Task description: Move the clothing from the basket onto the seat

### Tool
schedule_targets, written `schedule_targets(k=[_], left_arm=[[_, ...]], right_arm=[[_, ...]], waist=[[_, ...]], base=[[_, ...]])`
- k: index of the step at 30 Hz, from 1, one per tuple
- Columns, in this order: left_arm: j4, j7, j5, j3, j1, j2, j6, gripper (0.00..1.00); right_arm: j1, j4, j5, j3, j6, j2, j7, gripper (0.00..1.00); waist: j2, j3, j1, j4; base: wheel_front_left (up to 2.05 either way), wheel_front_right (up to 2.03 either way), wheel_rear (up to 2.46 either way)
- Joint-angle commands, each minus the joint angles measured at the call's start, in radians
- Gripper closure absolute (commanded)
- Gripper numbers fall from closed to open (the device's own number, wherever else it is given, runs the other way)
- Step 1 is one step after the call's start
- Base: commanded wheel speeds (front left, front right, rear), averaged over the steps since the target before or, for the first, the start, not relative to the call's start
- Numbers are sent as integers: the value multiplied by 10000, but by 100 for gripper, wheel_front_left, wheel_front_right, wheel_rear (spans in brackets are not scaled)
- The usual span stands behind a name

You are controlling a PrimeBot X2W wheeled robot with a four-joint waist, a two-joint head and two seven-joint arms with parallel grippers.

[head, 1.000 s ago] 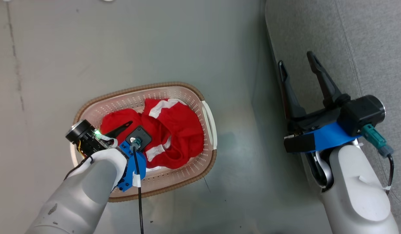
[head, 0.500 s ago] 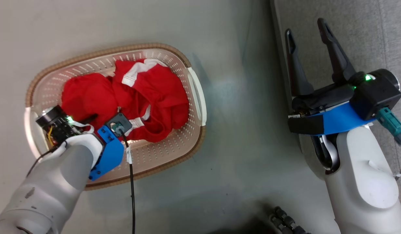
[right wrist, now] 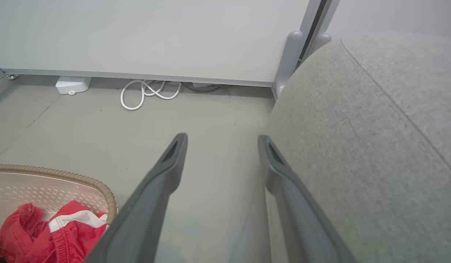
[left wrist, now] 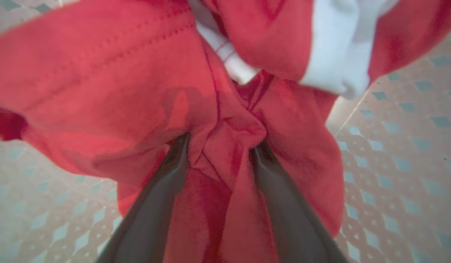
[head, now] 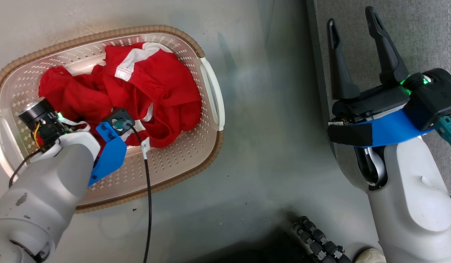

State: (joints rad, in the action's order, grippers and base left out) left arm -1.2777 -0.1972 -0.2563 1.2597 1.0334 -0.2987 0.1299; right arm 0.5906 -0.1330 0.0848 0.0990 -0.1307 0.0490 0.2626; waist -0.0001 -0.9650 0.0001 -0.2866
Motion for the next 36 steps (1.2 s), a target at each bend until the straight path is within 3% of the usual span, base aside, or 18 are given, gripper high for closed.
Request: schedule_targets(k=[1,16,36], left_arm=[[10,-159,-74,46,128,94,8,100],[68,237,-570,90,-345,765,8,100],[656,3203,-2419,-69,-1791,1761,8,100]], right_arm=[[88,36,-35,-53,-1,26,35,0],[-233,-126,-263,-290,-1,26,35,0],[-1462,-815,-996,-686,-1,47,37,0]], waist=[[1,38,-1,25],[1,933,-1,385],[1,4297,-1,1668]], base=[[0,0,0],[0,0,0],[0,0,0]])
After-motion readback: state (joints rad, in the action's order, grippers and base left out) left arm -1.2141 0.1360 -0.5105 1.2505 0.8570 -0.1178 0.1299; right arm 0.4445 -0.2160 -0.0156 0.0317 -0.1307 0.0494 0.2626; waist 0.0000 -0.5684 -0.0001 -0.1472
